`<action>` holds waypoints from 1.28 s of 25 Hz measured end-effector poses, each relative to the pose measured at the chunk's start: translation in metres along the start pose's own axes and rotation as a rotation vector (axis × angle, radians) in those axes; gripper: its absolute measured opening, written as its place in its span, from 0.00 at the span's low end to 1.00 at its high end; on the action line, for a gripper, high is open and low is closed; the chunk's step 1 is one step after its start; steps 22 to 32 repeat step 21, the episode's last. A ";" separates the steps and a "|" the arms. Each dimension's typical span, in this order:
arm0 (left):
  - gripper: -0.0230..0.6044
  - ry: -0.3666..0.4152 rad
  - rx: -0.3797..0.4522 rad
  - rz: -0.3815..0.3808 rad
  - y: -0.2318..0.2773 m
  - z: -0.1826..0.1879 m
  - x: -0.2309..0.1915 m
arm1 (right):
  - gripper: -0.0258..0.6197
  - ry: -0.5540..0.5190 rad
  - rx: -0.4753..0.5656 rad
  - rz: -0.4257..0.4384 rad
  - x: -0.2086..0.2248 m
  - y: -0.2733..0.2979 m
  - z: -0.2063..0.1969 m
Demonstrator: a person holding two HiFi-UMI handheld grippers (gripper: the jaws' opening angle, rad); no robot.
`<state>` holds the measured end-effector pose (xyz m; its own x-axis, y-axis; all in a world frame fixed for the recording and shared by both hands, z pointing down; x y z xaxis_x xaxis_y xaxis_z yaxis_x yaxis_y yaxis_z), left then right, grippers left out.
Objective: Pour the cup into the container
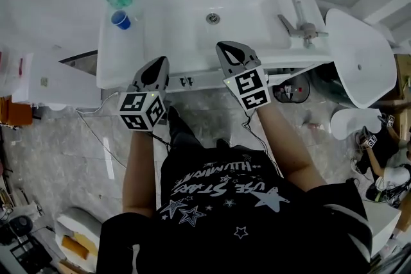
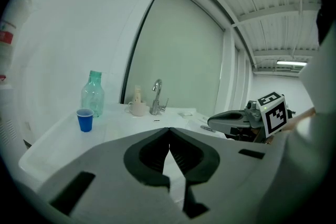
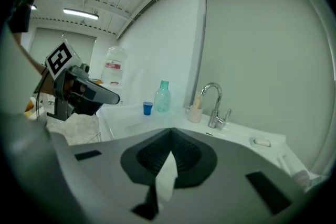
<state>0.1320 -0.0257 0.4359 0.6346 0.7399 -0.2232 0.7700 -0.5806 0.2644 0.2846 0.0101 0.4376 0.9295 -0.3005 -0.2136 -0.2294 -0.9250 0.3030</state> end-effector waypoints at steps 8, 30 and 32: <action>0.05 -0.008 0.000 -0.015 -0.020 -0.022 0.067 | 0.05 0.025 0.017 0.003 -0.002 -0.069 -0.017; 0.05 0.018 0.005 -0.028 -0.042 -0.040 0.139 | 0.05 0.062 0.049 -0.025 0.008 -0.141 -0.035; 0.05 0.018 0.005 -0.028 -0.042 -0.040 0.139 | 0.05 0.062 0.049 -0.025 0.008 -0.141 -0.035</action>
Point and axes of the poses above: the fingertips, and each gripper's own axes: y forward along the fingers, x to its right, z out of its top, the point moved 1 cm from there along -y, backward along the fingers, and after that the axes turned 2 degrees about -y, right-handed, at the moved point
